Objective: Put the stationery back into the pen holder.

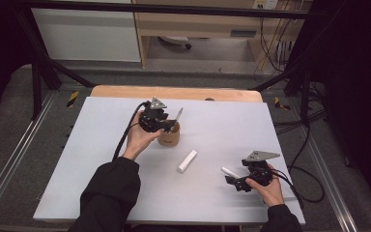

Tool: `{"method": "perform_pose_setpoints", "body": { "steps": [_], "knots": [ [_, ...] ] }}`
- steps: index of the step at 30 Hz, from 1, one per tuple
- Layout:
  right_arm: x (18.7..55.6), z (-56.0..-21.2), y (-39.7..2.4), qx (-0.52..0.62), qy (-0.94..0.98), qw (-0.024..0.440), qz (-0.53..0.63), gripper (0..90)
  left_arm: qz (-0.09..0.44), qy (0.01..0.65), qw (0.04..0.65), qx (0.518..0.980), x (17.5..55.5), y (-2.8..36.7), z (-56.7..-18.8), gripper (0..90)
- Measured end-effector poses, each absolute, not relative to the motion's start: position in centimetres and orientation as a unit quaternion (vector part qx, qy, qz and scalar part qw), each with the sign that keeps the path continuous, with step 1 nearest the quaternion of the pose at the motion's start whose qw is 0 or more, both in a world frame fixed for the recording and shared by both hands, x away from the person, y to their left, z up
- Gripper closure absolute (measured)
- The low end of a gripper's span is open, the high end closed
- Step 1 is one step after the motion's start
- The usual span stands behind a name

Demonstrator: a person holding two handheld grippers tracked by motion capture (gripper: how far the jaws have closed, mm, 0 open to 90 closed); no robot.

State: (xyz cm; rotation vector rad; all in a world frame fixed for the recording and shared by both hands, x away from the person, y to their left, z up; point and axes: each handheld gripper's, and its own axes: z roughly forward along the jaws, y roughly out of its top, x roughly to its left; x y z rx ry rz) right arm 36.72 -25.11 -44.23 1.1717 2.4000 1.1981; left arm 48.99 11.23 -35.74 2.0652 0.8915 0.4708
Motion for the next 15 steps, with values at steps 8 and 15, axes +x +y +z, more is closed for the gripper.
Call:
{"method": "perform_pose_setpoints", "body": {
  "steps": [8, 15],
  "knots": [
    [36.7, -44.2, -25.1, 0.398, 0.815, 0.108, 0.406, 0.7, 0.189, 0.354, 0.394, 0.827, 47.0, 12.7, -34.6, 39.1],
    [36.7, -44.2, -25.1, 0.398, 0.816, 0.107, 0.406, 0.7, 0.172, 0.362, 0.387, 0.830, 45.5, 13.8, -34.8, 27.6]
  ]
}}
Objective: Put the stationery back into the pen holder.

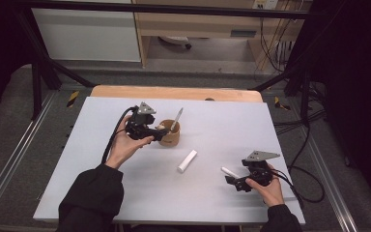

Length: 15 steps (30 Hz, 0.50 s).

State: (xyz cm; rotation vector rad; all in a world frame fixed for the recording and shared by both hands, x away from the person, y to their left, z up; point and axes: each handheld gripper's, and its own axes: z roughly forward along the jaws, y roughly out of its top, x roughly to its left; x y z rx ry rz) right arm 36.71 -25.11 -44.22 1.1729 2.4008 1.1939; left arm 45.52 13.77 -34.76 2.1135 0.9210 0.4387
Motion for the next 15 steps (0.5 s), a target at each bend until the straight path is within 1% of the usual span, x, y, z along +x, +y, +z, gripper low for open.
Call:
{"method": "perform_pose_setpoints", "body": {
  "steps": [8, 10, 13, 15],
  "knots": [
    [36.7, -44.2, -25.1, 0.398, 0.816, 0.107, 0.405, 0.7, 0.159, 0.346, 0.382, 0.842, 43.4, 13.8, -36.2, 14.6],
    [36.7, -44.2, -25.1, 0.398, 0.816, 0.107, 0.405, 0.7, 0.158, 0.343, 0.381, 0.844, 42.9, 13.6, -36.7, 13.1],
    [36.7, -44.2, -25.1, 0.398, 0.816, 0.107, 0.405, 0.7, 0.154, 0.339, 0.375, 0.849, 42.2, 13.3, -37.5, 8.1],
    [36.7, -44.3, -25.1, 0.397, 0.817, 0.109, 0.403, 0.7, 0.151, 0.339, 0.373, 0.850, 42.0, 13.1, -37.9, 7.1]
  ]
}}
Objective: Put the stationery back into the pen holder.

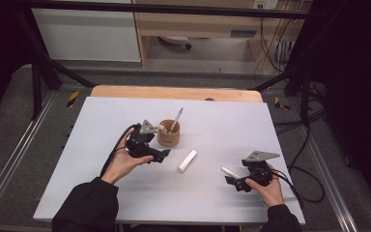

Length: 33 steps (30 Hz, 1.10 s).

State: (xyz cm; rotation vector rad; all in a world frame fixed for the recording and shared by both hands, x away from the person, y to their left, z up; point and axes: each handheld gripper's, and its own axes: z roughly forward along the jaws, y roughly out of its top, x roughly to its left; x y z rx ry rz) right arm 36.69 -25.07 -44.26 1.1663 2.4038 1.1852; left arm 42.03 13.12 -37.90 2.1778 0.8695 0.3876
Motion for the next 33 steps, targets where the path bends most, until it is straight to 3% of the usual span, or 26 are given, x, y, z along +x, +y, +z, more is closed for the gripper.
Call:
{"method": "perform_pose_setpoints", "body": {
  "steps": [13, 18, 33],
  "knots": [
    [36.6, -44.2, -25.1, 0.397, 0.817, 0.107, 0.405, 0.7, 0.129, 0.321, 0.343, 0.873, 40.5, 10.0, -40.6, 4.0],
    [36.7, -44.3, -25.1, 0.396, 0.818, 0.108, 0.403, 0.7, 0.119, 0.319, 0.338, 0.877, 40.1, 8.8, -41.5, 8.2],
    [36.7, -44.3, -25.0, 0.395, 0.818, 0.109, 0.404, 0.7, 0.084, 0.334, 0.343, 0.874, 39.7, 6.3, -43.0, 42.5]
  ]
}}
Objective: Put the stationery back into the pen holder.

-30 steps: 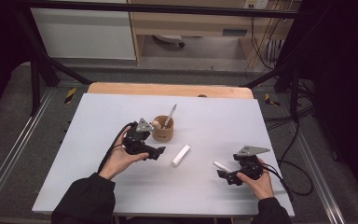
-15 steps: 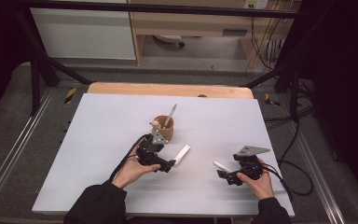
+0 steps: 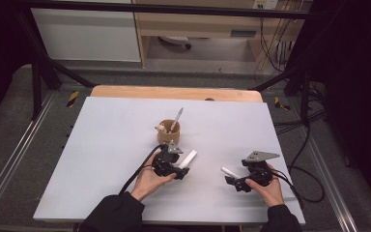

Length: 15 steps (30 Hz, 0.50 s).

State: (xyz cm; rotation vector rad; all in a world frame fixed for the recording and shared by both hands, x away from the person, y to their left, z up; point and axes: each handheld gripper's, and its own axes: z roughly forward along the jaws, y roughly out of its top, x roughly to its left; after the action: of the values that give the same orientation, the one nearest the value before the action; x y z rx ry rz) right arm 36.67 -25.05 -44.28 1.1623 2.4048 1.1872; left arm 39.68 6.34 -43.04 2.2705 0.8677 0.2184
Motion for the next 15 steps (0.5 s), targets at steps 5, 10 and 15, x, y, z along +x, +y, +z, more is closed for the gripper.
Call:
{"method": "perform_pose_setpoints", "body": {
  "steps": [5, 10, 15],
  "knots": [
    [36.66, -44.25, -25.06, 0.395, 0.818, 0.108, 0.404, 0.7, 0.087, 0.337, 0.339, 0.874, 39.64, 6.07, -43.31, 51.1],
    [36.67, -44.26, -25.06, 0.395, 0.818, 0.109, 0.404, 0.7, 0.091, 0.339, 0.333, 0.875, 39.61, 5.90, -43.61, 56.2],
    [36.65, -44.25, -25.05, 0.395, 0.818, 0.108, 0.404, 0.7, 0.093, 0.346, 0.329, 0.874, 39.74, 5.81, -43.89, 60.6]
  ]
}}
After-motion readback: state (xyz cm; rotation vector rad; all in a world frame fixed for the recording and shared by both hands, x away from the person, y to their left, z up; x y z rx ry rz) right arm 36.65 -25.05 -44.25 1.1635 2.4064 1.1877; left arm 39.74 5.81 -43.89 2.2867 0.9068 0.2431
